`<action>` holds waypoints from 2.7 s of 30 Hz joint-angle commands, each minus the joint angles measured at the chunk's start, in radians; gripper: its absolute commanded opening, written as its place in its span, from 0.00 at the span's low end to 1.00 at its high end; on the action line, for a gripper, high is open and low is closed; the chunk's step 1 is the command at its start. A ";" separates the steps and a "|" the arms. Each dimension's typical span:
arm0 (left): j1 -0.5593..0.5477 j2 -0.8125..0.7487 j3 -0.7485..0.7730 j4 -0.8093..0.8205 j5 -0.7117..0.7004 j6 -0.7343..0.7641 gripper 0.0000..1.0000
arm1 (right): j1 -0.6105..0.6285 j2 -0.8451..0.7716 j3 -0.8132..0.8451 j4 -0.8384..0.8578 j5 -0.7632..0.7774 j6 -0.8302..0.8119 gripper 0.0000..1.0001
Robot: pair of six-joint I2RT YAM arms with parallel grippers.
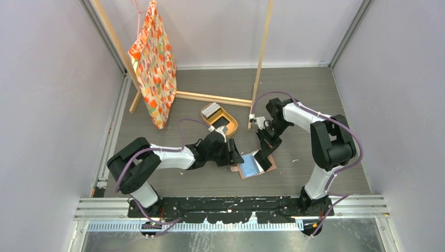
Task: Put the credit cards into the card holder
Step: Insert the credit card into the card holder.
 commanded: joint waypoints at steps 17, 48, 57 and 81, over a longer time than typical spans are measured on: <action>-0.017 0.109 0.004 0.171 0.019 -0.086 0.40 | -0.007 0.068 0.056 -0.003 -0.026 0.015 0.01; -0.013 0.085 -0.109 0.731 0.133 0.087 0.00 | -0.173 -0.007 0.079 -0.157 -0.363 -0.188 0.01; 0.032 0.150 -0.175 0.993 0.206 0.013 0.00 | -0.211 -0.118 0.067 -0.186 -0.407 -0.294 0.01; 0.048 0.044 -0.236 1.187 0.219 -0.019 0.00 | -0.225 -0.296 0.007 -0.145 -0.444 -0.374 0.01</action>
